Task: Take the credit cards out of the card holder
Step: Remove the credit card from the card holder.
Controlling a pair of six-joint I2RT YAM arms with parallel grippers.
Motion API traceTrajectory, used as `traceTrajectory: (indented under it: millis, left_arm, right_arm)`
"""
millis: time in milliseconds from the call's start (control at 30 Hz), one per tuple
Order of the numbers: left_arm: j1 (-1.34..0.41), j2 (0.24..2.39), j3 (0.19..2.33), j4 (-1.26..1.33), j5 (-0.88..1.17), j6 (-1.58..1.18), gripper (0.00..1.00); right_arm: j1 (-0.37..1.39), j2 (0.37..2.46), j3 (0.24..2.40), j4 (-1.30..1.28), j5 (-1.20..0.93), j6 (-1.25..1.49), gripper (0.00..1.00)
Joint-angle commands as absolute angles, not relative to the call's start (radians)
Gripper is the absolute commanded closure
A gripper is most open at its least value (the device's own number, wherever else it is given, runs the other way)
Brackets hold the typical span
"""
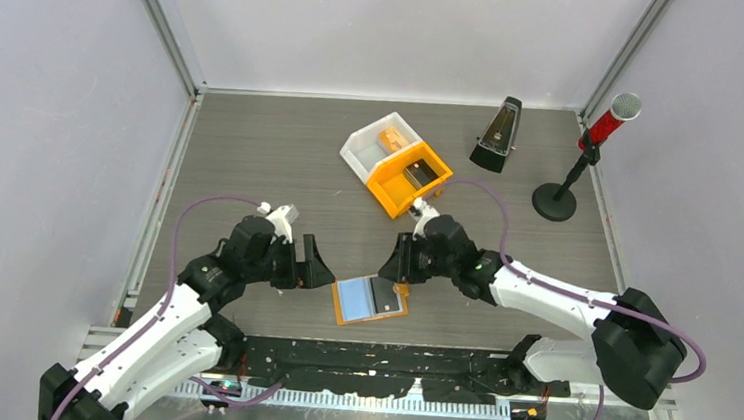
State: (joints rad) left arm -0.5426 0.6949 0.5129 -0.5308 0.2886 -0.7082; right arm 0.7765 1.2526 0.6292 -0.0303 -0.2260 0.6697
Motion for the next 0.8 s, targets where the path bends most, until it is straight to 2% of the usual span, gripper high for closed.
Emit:
traceTrajectory:
  millis: [0,433,767]
  left_arm:
    - [-0.540,0.688,0.496,-0.446,0.321,-0.739,0.16]
    - [-0.541,0.669,0.440,-0.377,0.369,-0.800,0.20]
    - [-0.546,0.750,0.418,-0.306,0.382,-0.843,0.27]
  right_arm:
    - [0.862,1.237,0.596,0.082,-0.191,0.721,0.65]
    - [0.950,1.366,0.597,-0.004,0.011,0.749,0.59]
    - [0.950,1.333,0.545,-0.049,0.090,0.743,0.58]
